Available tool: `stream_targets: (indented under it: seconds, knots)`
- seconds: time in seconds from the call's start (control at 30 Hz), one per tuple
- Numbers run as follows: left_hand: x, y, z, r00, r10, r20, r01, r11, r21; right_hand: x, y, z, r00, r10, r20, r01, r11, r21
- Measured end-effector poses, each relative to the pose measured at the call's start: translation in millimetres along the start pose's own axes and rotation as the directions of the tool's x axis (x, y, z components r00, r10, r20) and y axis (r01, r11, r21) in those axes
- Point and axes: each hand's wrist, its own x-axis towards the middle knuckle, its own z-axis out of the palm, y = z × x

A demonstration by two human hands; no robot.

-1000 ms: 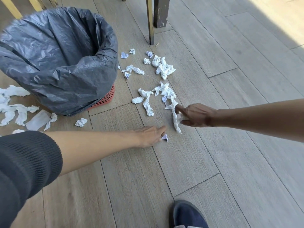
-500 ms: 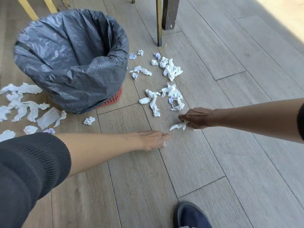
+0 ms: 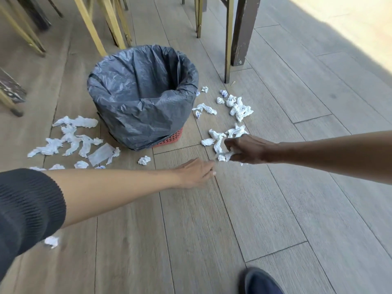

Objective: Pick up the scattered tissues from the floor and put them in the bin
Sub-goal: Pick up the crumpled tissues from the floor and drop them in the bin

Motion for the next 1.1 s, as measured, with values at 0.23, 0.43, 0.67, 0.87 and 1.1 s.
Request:
stream_targets:
  seconds: [0.23,0.43,0.67,0.87,1.1]
  knots:
    - [-43,4,-72,0.935,-0.019,-0.355,-0.005,0.998,-0.068,21,-63,-77,0.873,0.075,-0.481,0.091,0.945,0.313]
    - [-69,11,-144,0.739,-0.061,-0.671,-0.046,0.989,-0.140,49,-108,-125,0.795,0.157,-0.586,0.182,0.860,0.477]
    - [-72,-6,-211,0.571,-0.543,-0.616,0.425,0.837,-0.345,101,-137,-160,0.846,0.332,-0.417,-0.012,0.794,0.608]
    - [-62,-30,-239,0.488,-0.832,-0.263,0.328,0.454,-0.828,125,-140,-168,0.892,0.413,-0.184,-0.072,0.531,0.844]
    - [-59,-39,-245,0.562,-0.812,-0.157,0.012,0.198,-0.980,118,-155,-184,0.923,0.383,0.042,-0.035,-0.025,0.999]
